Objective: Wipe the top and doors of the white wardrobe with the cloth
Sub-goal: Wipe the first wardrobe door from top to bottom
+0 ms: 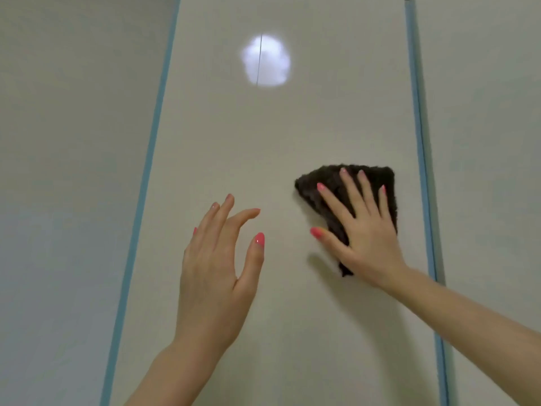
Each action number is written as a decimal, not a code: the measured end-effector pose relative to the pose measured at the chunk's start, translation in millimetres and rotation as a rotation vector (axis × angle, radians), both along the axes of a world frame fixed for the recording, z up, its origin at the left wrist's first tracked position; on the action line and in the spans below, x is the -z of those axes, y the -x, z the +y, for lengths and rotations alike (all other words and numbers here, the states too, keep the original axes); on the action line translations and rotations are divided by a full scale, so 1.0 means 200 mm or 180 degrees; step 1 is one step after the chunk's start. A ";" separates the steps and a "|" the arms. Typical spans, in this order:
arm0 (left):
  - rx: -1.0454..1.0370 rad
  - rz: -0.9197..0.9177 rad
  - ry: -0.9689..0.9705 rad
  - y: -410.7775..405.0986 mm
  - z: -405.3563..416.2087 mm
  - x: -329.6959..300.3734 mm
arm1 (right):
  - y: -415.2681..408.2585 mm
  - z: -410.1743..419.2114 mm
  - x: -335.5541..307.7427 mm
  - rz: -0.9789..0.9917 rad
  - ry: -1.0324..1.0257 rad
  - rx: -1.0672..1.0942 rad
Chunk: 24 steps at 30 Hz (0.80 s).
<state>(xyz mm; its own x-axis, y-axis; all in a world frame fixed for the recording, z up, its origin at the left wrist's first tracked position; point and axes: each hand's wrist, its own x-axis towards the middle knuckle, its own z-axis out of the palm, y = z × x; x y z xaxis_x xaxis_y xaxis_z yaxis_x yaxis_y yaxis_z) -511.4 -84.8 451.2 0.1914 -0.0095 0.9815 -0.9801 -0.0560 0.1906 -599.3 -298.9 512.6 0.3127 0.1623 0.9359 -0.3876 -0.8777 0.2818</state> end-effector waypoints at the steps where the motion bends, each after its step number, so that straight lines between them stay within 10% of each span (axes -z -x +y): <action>1: 0.0034 0.0055 0.0010 0.02 -0.02 0.02 | 0.01 -0.01 0.12 0.0275 0.0316 0.0036; 4: 0.0045 0.0090 -0.0143 0.07 -0.07 0.06 | 0.12 -0.12 0.29 0.0796 0.0593 -0.0093; 13: -0.0062 -0.0001 -0.0296 0.17 -0.09 0.10 | 0.16 -0.21 -0.23 -0.0518 -0.1132 -0.0576; 20: -0.0014 0.0138 -0.0427 0.19 -0.09 0.23 | 0.12 -0.18 0.63 0.0024 0.0118 -0.0379; 24: -0.0155 0.0148 -0.0596 0.18 -0.09 0.20 | 0.23 -0.28 0.60 0.0905 0.0964 0.0003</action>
<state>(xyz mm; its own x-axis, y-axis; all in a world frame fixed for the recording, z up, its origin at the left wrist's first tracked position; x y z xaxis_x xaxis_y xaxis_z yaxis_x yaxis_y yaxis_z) -546.4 -103.4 411.0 0.2412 -0.1808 0.9535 -0.9657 -0.1419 0.2174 -644.6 -354.9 392.1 0.5522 0.4167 0.7221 -0.2577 -0.7384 0.6232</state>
